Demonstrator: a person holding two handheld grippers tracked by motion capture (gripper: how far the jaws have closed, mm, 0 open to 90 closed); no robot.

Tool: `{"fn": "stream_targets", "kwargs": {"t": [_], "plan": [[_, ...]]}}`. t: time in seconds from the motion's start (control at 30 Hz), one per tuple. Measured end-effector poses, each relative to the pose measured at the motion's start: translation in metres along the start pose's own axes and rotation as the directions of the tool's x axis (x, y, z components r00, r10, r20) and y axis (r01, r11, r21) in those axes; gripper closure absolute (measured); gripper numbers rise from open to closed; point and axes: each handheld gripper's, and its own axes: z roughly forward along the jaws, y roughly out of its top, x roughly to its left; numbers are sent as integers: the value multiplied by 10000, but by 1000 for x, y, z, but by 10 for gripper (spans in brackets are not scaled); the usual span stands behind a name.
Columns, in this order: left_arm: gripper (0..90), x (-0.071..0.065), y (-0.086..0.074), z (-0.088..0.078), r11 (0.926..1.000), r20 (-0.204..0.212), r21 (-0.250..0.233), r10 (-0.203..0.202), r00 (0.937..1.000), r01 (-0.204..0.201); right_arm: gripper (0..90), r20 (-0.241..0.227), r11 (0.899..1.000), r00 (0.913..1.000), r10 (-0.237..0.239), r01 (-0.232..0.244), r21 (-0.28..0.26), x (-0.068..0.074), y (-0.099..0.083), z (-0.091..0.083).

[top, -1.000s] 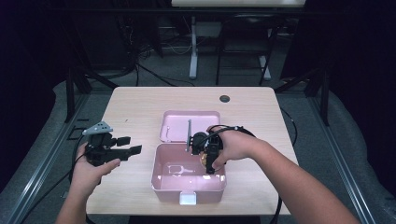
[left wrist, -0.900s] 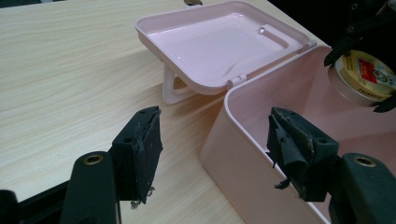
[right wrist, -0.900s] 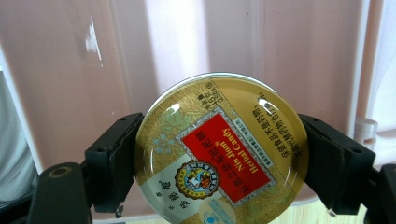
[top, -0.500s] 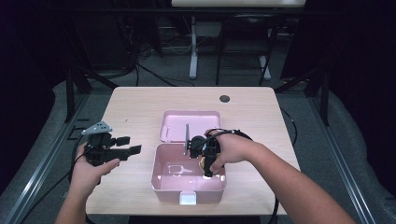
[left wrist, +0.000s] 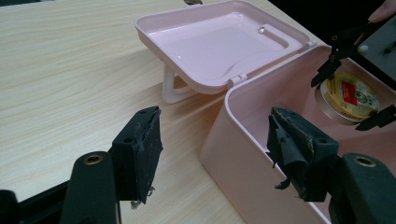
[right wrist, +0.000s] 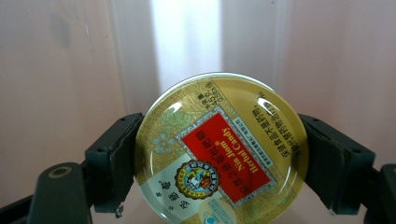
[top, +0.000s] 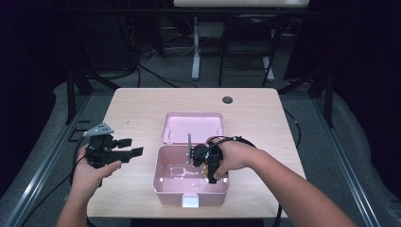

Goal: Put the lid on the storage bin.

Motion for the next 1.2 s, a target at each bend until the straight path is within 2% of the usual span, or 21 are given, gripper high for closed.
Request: {"fn": "stream_targets", "kwargs": {"t": [0.17, 0.33, 0.57, 0.67, 0.93, 1.2], "plan": [[351, 0, 0, 0, 10000, -4, 5, -25, 10000, 25, 196, -59, 10000, 10000, 63, -63, -49, 1, -2, 7], [351, 0, 0, 0, 9999, 25, 135, 48, 10000, -48, 195, -21, 9999, 10000, -44, 43, -119, 1, -2, 11], [351, 0, 0, 1, 10000, -10, 46, -31, 10000, 31, 195, 80, 9998, 9998, -173, 173, -87, 2, -2, 15], [351, 0, 0, 1, 10000, -7, 43, -28, 10000, 28, 195, -91, 9998, 9999, -43, 41, -185, 3, -2, 18], [351, 0, 0, 2, 10000, -9, 95, -26, 10000, 26, 195, -185, 9995, 9997, -140, 135, -280, 4, -4, 25], [351, 0, 0, 2, 10000, -18, 69, -39, 10000, 39, 195, -86, 9995, 9996, -268, 266, -182, 5, -3, 27]]}}
